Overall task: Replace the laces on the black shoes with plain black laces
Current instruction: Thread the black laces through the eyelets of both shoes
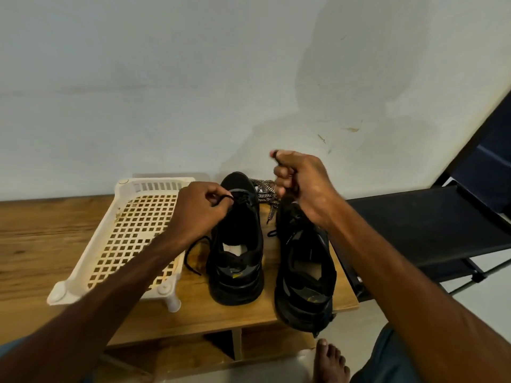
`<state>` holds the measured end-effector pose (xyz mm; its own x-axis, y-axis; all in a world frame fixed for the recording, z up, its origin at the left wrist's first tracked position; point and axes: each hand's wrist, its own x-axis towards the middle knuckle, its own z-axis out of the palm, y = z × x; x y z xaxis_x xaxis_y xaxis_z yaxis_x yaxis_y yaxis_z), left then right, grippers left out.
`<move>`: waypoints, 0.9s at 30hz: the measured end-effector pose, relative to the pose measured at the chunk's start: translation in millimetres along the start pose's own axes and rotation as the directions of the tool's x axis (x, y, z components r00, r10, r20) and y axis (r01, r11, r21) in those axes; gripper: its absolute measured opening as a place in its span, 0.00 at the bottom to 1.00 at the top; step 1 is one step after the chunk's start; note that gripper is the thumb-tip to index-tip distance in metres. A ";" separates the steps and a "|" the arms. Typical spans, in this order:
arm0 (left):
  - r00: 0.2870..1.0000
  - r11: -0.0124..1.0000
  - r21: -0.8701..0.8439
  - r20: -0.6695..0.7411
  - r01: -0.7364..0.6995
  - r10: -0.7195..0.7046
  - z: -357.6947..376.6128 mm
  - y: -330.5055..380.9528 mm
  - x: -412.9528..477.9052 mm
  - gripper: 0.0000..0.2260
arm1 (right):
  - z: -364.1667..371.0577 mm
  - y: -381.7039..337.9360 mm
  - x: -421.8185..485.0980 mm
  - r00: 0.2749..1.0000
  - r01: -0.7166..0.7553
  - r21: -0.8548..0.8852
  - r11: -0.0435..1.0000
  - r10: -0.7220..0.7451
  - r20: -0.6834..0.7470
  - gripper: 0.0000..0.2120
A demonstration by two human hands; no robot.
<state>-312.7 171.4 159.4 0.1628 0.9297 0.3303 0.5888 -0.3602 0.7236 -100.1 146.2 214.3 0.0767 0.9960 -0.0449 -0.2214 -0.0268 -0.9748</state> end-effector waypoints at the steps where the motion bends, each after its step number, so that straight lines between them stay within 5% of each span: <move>1: 1.000 1.000 -0.018 0.007 0.010 -0.010 -1.4 1.1 0.1 0.03 | -0.7 4.2 0.1 0.997 0.070 -0.354 0.933 -0.077 -0.006 0.09; 3: 1.000 0.998 -0.060 0.003 0.028 -0.027 -4.2 3.3 0.0 0.03 | 3.7 15.2 -1.2 0.981 0.194 -0.849 0.491 -0.113 0.158 0.10; 4: 0.999 0.996 -0.083 0.004 0.037 -0.037 -4.8 4.6 -0.2 0.03 | 7.1 20.2 -1.3 0.977 0.209 -0.910 0.358 -0.035 0.210 0.12; 5: 0.999 0.993 -0.105 0.011 0.047 -0.046 -5.2 5.7 -0.7 0.04 | 9.0 24.1 -0.8 0.973 0.206 -0.918 0.339 0.024 0.227 0.14; 11: 0.988 0.988 -0.109 0.122 0.110 -0.096 -2.4 5.9 -1.7 0.06 | 7.7 15.6 3.7 0.977 0.215 -0.906 0.365 -0.078 0.200 0.15; 15: 0.984 0.997 -0.038 0.169 0.071 -0.063 -2.6 2.1 -1.6 0.09 | 1.5 8.0 3.7 0.969 0.243 -0.757 0.606 -0.194 0.156 0.13; 18: 0.990 0.995 0.097 0.143 -0.008 -0.006 -5.4 4.2 -3.3 0.15 | -0.8 8.3 2.8 0.978 0.205 -0.695 0.689 -0.177 0.113 0.13; 22: 0.998 0.976 0.204 0.011 -0.069 0.068 -8.7 10.1 -13.1 0.12 | -5.2 10.9 3.6 0.978 0.196 -0.750 0.632 -0.183 0.101 0.13; 27: 0.999 0.950 0.311 -0.052 0.021 -0.005 -4.6 18.2 -21.7 0.08 | -5.7 13.6 3.2 0.983 0.151 -0.816 0.558 -0.169 0.067 0.23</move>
<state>-309.2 144.4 168.2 0.1185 0.9262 0.3580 0.8088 -0.2992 0.5063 -97.3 148.5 199.7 0.0477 0.9897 0.1348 0.6809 0.0665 -0.7293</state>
